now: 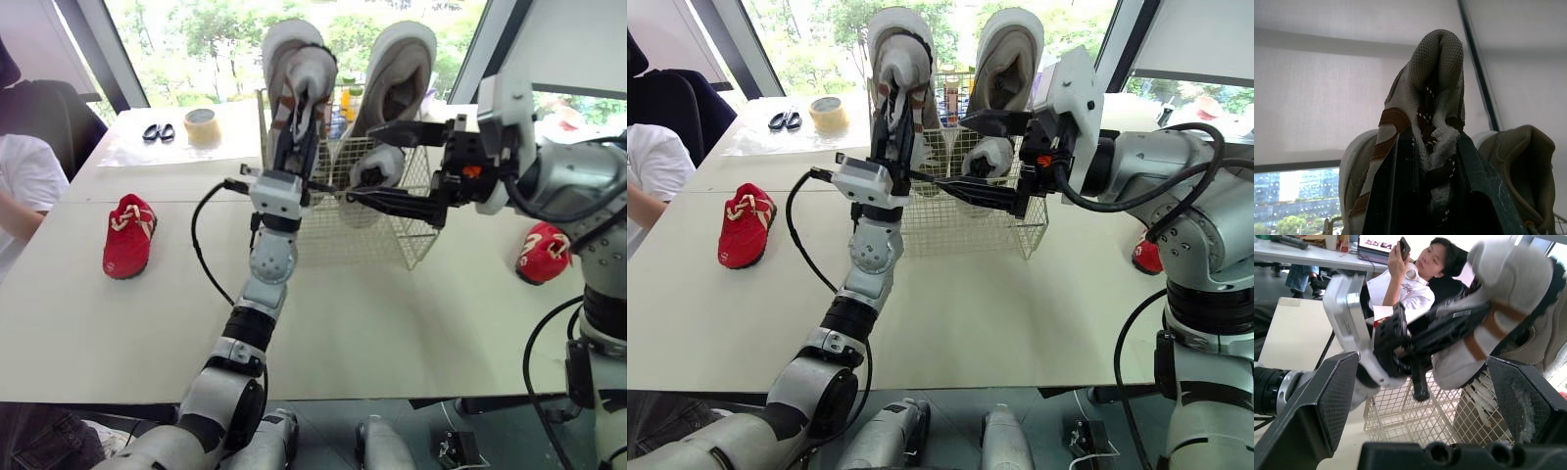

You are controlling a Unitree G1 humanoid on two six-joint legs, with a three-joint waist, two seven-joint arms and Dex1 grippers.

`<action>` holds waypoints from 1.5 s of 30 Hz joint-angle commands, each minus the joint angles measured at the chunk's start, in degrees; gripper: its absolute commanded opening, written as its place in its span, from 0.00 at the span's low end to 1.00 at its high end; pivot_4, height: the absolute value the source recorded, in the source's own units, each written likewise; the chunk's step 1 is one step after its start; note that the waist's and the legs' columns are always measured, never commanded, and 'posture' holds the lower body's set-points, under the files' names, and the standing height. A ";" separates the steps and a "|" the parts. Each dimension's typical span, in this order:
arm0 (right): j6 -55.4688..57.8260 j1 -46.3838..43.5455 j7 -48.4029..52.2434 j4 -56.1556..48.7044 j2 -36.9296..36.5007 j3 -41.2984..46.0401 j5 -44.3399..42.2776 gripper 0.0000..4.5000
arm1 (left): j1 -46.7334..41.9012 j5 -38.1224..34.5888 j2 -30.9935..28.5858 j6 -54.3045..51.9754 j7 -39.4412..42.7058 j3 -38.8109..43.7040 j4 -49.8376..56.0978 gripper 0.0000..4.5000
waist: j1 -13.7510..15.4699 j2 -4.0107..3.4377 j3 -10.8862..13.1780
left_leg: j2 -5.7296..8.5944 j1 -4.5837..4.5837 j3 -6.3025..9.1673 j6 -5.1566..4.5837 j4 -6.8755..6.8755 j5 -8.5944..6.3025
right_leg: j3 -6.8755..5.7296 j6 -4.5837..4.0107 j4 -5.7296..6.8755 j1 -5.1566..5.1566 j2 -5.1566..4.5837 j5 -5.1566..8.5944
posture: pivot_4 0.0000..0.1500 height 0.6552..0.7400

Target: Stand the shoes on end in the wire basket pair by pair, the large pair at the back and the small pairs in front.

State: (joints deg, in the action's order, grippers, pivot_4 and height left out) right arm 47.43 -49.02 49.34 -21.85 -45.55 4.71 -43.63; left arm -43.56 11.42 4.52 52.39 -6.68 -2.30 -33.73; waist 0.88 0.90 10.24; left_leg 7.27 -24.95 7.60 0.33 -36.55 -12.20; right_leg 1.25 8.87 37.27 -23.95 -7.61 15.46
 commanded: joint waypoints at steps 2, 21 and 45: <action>-0.18 -1.22 -0.35 -1.52 -0.88 1.50 -0.43 1.00 | 0.24 2.77 -0.21 4.01 -2.46 -1.04 -4.32 0.04 | -0.03 0.00 0.00 | 0.00 0.00 0.00 -0.01 0.00 -0.01 | 0.00 0.00 0.00 -0.01 0.00 0.00 | 1.00 1.00; -0.76 -1.11 -0.63 -1.55 -0.65 1.10 -0.12 1.00 | 7.66 -4.89 2.13 -0.34 -0.79 -0.52 -6.62 0.04 | -0.07 -0.20 -0.33 | 0.00 0.43 0.02 -0.29 0.03 -0.18 | -0.01 0.01 -0.05 0.42 0.01 0.00 | 1.00 1.00; -1.21 -1.03 -0.34 -1.30 -0.52 0.44 0.45 1.00 | 15.93 -20.52 3.09 -18.77 12.05 0.63 11.85 0.98 | -0.28 -0.50 -0.62 | -0.03 0.64 0.00 -0.31 0.27 -0.20 | 0.00 0.00 -0.20 0.56 0.02 0.02 | 1.00 1.00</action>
State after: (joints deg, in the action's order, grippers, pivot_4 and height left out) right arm 47.25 -49.02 48.87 -22.20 -45.97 4.67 -43.38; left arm -30.56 -6.32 8.00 37.39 3.85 -2.56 -22.27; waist 0.60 0.40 9.62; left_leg 7.24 -24.31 7.61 0.02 -36.28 -12.40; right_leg 1.25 8.87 37.07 -23.39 -7.59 15.48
